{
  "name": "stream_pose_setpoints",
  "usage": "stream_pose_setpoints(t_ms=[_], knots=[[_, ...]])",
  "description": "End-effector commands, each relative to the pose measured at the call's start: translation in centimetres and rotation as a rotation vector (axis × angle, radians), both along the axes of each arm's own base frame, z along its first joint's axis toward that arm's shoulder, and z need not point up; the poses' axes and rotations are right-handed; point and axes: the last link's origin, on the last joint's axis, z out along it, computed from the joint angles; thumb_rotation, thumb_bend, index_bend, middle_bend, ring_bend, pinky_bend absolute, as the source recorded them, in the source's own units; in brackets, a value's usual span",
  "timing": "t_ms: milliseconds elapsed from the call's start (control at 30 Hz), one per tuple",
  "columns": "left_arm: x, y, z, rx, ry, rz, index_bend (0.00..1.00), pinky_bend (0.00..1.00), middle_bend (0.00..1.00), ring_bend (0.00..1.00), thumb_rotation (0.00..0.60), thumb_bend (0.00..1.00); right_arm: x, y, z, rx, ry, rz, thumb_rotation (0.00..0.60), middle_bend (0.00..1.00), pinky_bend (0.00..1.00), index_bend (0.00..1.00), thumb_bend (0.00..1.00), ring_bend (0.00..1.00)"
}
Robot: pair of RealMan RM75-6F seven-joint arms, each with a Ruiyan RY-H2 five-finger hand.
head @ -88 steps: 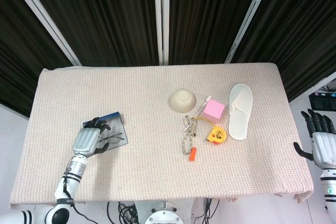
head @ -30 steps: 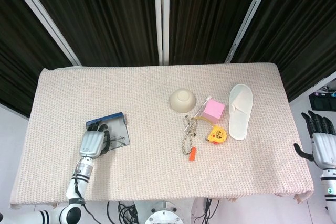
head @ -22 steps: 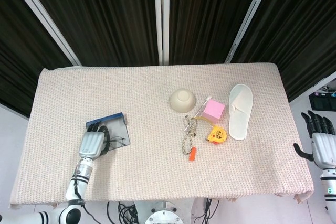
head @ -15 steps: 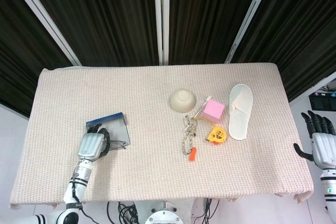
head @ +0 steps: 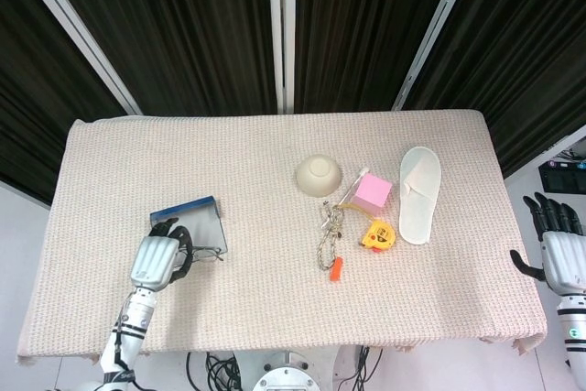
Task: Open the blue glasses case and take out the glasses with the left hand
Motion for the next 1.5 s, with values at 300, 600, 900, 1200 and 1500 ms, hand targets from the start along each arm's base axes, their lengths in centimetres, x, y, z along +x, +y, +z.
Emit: stream_pose_setpoints(t_ms=[300,600,900,1200,1500], knots=[[1.9,-3.7,1.0,-0.176,0.027,-0.066,0.83,0.22,0.34,0.14,0.6,0.43,-0.1,0.0,0.1,-0.001,-0.004,0.001,0.6,0.0,0.0,0.0,0.23,0.0],[1.5,-4.7,-0.3,-0.302,0.045,-0.102,0.77,0.21,0.34,0.14,0.6,0.43,-0.2,0.1,0.0,0.002,-0.001,0.003,0.6,0.0,0.0,0.0,0.24,0.0],[0.8,-4.2,-1.3,-0.292,0.07,-0.09,0.11,0.21,0.27,0.13,0.6,0.34,-0.3,0.1,0.0,0.002,0.001,-0.002,0.6,0.0,0.0,0.0,0.23,0.0],[1.2,-3.4,0.7,-0.144,-0.001,-0.133,0.0,0.14,0.1,0.01,0.6,0.22,-0.3,0.1,0.0,-0.001,0.0,-0.002,0.6,0.0,0.0,0.0,0.23,0.0],[-3.4,-0.8,8.9,0.196,0.009,-0.235,0.03,0.03,0.04,0.0,0.6,0.22,-0.1,0.3,0.3,-0.037,-0.018,0.022,0.6,0.0,0.0,0.0,0.23,0.0]])
